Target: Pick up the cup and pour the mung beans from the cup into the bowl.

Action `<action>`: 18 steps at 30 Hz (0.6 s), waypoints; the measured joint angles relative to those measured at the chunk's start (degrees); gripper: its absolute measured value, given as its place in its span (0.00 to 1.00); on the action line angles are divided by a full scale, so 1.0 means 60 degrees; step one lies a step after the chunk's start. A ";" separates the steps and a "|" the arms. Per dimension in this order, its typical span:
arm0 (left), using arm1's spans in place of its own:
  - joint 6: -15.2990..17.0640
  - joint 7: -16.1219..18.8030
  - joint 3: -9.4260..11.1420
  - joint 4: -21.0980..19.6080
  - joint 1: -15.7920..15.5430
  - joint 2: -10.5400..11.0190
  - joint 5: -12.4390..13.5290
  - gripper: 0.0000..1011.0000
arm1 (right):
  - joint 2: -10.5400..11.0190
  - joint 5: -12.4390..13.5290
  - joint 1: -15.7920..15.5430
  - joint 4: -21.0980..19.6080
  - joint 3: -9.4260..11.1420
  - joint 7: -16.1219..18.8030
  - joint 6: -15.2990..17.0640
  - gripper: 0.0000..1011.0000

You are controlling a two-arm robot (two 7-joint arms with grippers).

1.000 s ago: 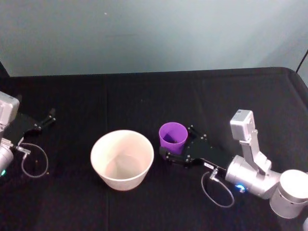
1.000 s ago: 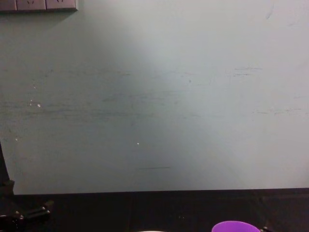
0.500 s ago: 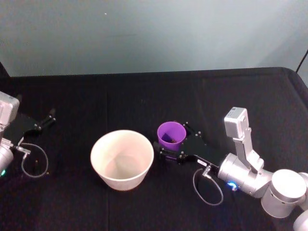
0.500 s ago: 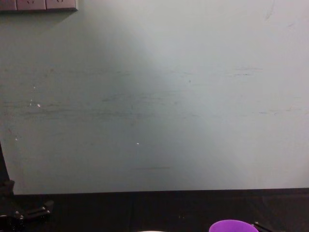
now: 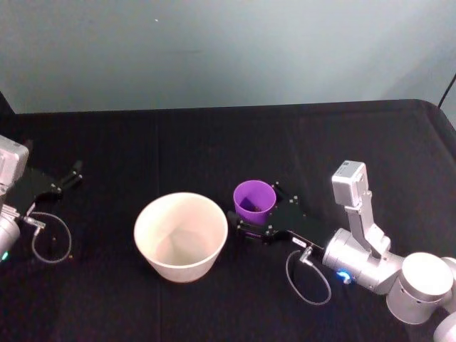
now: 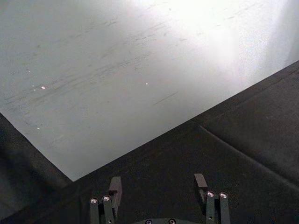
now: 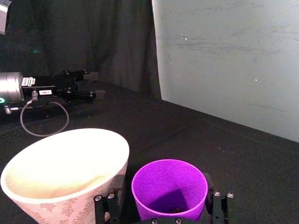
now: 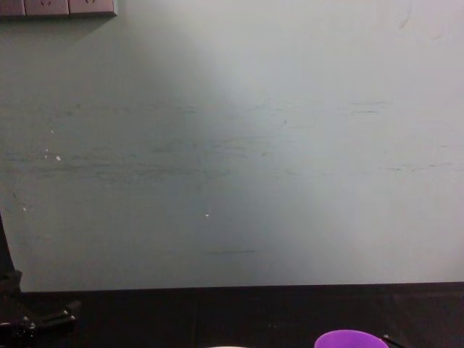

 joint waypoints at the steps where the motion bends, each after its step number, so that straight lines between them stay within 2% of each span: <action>1: 0.0000 0.0000 0.0000 0.0000 0.0000 0.0000 0.0000 1.00 | 0.0001 0.0001 -0.0001 -0.0002 -0.0001 0.0000 0.0001 0.99; 3: 0.0000 0.0000 0.0000 0.0000 0.0000 0.0000 0.0000 1.00 | 0.0002 0.0004 0.0000 -0.0007 -0.0002 -0.0001 0.0002 0.97; 9: 0.0000 0.0000 0.0001 0.0000 0.0000 0.0000 0.0000 1.00 | 0.0007 0.0008 -0.0001 -0.0014 -0.0009 -0.0005 0.0009 0.82; 18: 0.0000 0.0000 0.0000 0.0000 0.0000 0.0000 0.0000 1.00 | 0.0014 0.0013 -0.0001 -0.0021 -0.0010 -0.0010 0.0016 0.75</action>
